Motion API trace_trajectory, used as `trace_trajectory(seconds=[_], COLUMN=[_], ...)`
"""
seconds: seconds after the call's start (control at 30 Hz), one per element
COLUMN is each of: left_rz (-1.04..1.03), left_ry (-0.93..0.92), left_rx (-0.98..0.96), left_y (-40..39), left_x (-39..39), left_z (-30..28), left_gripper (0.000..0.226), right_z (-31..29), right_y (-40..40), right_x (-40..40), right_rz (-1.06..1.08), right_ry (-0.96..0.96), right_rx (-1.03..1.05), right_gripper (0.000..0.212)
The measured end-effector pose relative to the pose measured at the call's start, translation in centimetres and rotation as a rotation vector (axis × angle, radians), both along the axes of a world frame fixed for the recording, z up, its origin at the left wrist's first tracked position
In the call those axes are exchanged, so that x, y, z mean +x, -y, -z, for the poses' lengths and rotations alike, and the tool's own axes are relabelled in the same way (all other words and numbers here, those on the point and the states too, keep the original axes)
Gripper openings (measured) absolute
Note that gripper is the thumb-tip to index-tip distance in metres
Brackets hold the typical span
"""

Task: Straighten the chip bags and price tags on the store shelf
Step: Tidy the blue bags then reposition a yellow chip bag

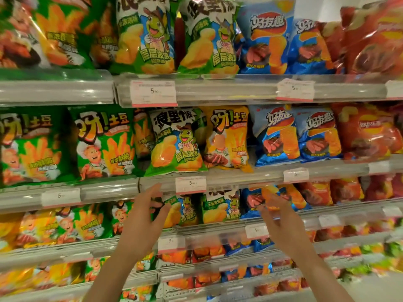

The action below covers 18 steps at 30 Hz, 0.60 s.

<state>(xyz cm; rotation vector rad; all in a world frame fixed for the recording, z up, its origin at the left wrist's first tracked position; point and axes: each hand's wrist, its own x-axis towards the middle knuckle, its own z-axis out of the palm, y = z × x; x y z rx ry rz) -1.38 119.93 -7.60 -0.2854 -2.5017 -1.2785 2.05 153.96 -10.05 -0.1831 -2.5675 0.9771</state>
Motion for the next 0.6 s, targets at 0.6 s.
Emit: trace_trajectory(seconds=[0.6], left_rz=[0.041], left_ry=[-0.436], left_rx=[-0.693], left_y=[-10.3], left_x=[-9.6], left_z=[-10.4], left_gripper=[0.047], right_z=[-11.6], right_y=[-4.2], right_x=[-10.6], right_rz=[-0.102], right_ry=[-0.011], right_rx=[0.281], right_gripper=[0.05])
